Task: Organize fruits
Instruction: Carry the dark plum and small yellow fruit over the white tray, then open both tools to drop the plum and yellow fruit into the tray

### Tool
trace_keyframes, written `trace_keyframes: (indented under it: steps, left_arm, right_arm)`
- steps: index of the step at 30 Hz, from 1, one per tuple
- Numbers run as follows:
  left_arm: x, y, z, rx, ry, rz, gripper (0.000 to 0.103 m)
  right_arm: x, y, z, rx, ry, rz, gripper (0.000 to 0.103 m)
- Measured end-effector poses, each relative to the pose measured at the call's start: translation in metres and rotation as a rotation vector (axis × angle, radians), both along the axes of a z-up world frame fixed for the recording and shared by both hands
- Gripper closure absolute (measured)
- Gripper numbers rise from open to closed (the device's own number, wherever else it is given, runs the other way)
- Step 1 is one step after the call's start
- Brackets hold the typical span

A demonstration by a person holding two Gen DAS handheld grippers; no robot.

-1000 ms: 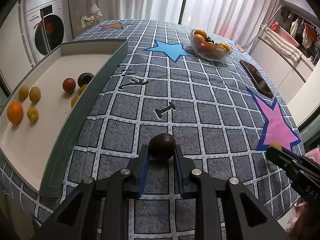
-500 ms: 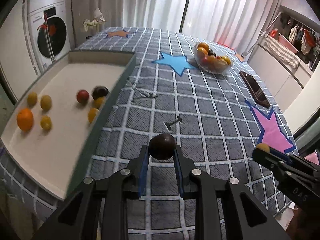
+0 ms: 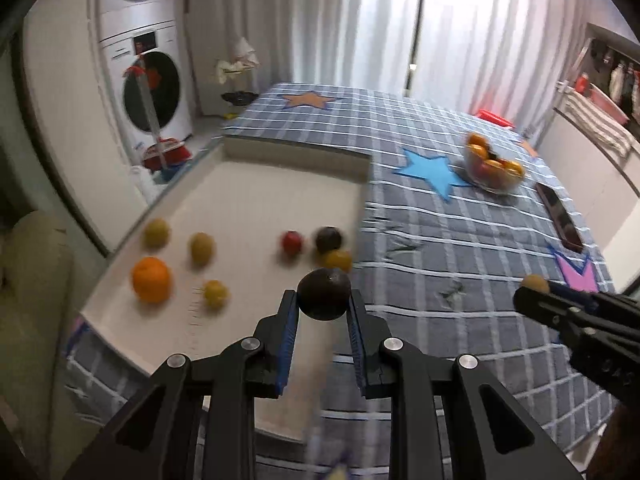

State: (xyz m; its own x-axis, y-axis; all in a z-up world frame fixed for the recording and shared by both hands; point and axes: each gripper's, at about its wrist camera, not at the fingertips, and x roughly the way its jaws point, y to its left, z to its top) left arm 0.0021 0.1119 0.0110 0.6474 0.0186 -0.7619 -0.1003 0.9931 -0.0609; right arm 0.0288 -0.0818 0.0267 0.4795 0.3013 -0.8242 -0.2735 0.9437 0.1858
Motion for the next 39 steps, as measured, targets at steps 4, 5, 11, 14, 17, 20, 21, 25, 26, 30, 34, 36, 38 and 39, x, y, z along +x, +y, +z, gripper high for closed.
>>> trace_keyframes:
  steps: [4,5,11,14,17,20,21,25,26,30,34,36,38,39]
  left_arm:
    - [0.002,0.024,-0.003,0.011,0.008,0.051,0.077]
    - [0.003,0.029,-0.005,0.018,0.011,0.062,0.077]
    - [0.013,0.050,-0.012,0.033,0.035,0.106,0.077]
    - [0.017,0.056,-0.014,0.040,0.046,0.115,0.077]
    - [0.023,0.059,-0.016,0.050,0.054,0.119,0.077]
    - [0.029,0.062,-0.018,0.054,0.059,0.120,0.077]
    - [0.030,0.062,-0.018,0.056,0.061,0.120,0.077]
    - [0.037,0.063,-0.022,0.060,0.069,0.121,0.077]
    - [0.039,0.063,-0.024,0.060,0.072,0.121,0.077]
    - [0.043,0.064,-0.027,0.063,0.085,0.129,0.077]
    - [0.047,0.064,-0.033,0.069,0.115,0.136,0.077]
    - [0.049,0.065,-0.035,0.065,0.131,0.139,0.077]
    - [0.050,0.066,-0.037,0.067,0.142,0.145,0.077]
    - [0.050,0.067,-0.038,0.068,0.143,0.145,0.077]
  right_arm:
    - [0.011,0.030,0.004,-0.003,-0.003,0.063,0.075]
    - [0.014,0.040,0.004,-0.004,-0.003,0.080,0.075]
    - [0.029,0.075,0.000,0.002,0.018,0.143,0.075]
    - [0.038,0.091,-0.001,-0.003,0.025,0.171,0.075]
    - [0.044,0.102,-0.001,-0.009,0.025,0.190,0.075]
    - [0.049,0.111,-0.001,-0.018,0.023,0.204,0.075]
    - [0.051,0.113,-0.002,-0.017,0.025,0.205,0.075]
    - [0.056,0.117,-0.006,-0.015,0.042,0.208,0.075]
    - [0.057,0.118,-0.008,-0.015,0.047,0.208,0.075]
    - [0.063,0.122,-0.012,-0.016,0.060,0.212,0.075]
    - [0.073,0.130,-0.020,-0.019,0.108,0.226,0.075]
    - [0.076,0.134,-0.026,-0.028,0.132,0.241,0.074]
    - [0.077,0.137,-0.028,-0.038,0.136,0.246,0.071]
    - [0.078,0.138,-0.030,-0.037,0.142,0.247,0.060]
